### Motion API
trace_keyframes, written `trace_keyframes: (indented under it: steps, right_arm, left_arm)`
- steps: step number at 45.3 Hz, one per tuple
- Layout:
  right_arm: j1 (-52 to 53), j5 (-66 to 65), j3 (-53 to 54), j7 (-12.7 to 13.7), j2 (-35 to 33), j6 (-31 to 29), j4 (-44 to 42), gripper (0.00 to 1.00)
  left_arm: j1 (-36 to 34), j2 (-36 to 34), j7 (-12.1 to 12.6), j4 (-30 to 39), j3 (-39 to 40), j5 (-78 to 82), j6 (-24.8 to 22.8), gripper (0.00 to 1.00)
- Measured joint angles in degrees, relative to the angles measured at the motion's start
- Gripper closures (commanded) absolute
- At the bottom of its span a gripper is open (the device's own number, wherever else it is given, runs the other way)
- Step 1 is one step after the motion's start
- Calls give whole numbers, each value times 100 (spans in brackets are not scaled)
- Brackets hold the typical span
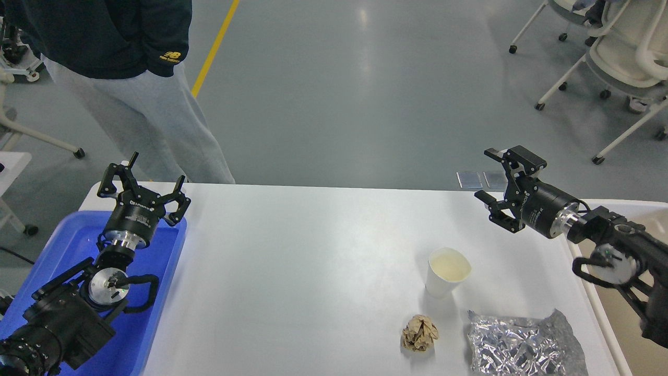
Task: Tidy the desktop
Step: 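Raise the right gripper and swing it sideways toward the white paper cup, then lower the right gripper onto the cup rim and close it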
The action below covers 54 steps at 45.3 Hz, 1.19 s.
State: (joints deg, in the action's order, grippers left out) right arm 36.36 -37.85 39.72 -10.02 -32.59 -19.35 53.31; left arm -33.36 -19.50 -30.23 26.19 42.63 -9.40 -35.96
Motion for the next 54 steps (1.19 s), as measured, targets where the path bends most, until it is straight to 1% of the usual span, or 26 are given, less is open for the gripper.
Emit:
trace_keyframes:
  steps: [6,16,20,23,27,39,54]
  right_arm:
    - [110,-795,-253,129,-255,9,293,0]
    - [335,-2134,-542,441,-572,-6,748,0]
    - [423,-2388,-722,487,-648,-15,936,4]
    - [529,-2622,-928,515,-700,-19,1085,4]
    - [682,-2953,-1211,535,-743,-24,1226,1]
    - [1170,-3959,-2187,549,-786,-23,1449,1]
    - [1460,-4484,-2958,574,-525,12,1247,1]
  left_arm:
    - [-1,0,0,0,0,0,0,0]
    - [-4,0,0,0,0,0,0,0]
    - [-4,0,0,0,0,0,0,0]
    - [-4,0,0,0,0,0,0,0]
    - [-5,0,0,0,0,0,0,0]
    - [-5,1,0,0,0,0,1,0]
    - [-5,1,0,0,0,0,1,0]
